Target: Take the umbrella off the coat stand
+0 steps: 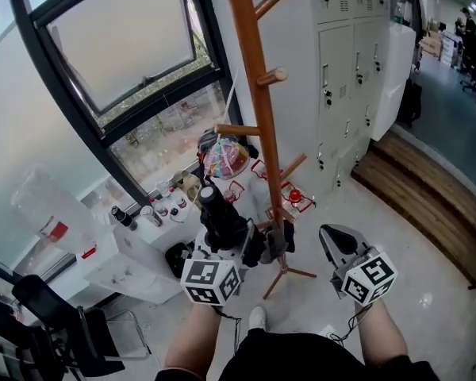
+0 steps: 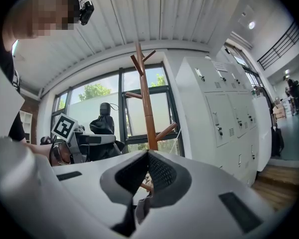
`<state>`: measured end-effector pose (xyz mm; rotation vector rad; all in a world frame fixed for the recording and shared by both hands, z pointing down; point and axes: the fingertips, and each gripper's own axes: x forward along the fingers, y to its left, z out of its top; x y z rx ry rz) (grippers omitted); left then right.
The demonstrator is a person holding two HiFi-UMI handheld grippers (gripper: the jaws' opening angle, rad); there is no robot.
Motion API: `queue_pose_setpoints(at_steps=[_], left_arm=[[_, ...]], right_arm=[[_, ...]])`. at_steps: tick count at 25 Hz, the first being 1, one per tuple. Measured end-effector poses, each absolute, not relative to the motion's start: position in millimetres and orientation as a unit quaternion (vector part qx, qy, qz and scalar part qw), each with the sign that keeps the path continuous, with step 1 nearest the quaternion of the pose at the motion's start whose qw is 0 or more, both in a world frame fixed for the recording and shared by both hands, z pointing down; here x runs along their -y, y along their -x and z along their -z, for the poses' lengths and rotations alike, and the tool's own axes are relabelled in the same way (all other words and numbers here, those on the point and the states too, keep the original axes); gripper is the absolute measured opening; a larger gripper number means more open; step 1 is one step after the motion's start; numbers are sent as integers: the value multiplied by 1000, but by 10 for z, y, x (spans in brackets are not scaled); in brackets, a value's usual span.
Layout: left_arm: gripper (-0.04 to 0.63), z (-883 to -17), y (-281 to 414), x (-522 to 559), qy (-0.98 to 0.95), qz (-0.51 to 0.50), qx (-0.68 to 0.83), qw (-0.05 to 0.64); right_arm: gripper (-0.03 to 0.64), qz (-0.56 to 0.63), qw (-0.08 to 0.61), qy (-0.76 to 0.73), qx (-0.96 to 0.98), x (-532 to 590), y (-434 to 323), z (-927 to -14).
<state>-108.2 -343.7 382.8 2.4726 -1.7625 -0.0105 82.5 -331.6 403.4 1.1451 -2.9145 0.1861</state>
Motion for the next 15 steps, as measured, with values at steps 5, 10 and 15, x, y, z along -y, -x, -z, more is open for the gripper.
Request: queue_pose_setpoints(at_steps=[5,10,15], left_arm=[[265,-3950,1046,3132,-794,-3,604,64],[265,-4142,1023,2785,-780,-20,620,82],[265,-4308,1097,2500,-768,-30,633,97]], right_arm=[[54,-65,4,-328,942,3184,-812,-4090],[54,-77,10,-295,952,3030,-733,-4178],[54,-85,10,-264,961,2909,-535,-4249]])
